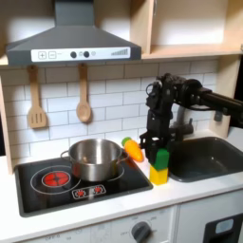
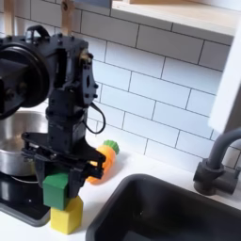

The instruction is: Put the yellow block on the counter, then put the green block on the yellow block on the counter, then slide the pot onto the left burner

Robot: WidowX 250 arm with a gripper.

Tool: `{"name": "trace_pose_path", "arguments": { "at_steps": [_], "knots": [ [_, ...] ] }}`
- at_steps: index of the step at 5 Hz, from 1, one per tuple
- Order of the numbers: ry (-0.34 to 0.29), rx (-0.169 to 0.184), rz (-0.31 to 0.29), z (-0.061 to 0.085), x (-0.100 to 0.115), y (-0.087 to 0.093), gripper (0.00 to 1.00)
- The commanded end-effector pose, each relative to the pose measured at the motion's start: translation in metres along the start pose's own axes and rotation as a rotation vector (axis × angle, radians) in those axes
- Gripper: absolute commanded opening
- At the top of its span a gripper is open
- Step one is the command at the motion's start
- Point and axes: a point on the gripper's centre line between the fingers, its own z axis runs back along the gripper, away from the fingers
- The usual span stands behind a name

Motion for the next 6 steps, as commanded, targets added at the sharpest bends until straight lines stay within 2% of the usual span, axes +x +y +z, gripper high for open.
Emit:
{"name": "trace_pose_path", "arguments": {
  "at_steps": [1, 3, 6],
  "knots": [
    [-0.003, -0.001, -0.011, -0.0002, 0.0000, -0.0096, 0.00],
    [0.000, 0.007, 0.003, -0.0020, -0.0001, -0.0076, 0.00],
    [0.004, -0.002, -0.001, -0.0023, -0.0009, -0.0069, 0.00]
  ]
}}
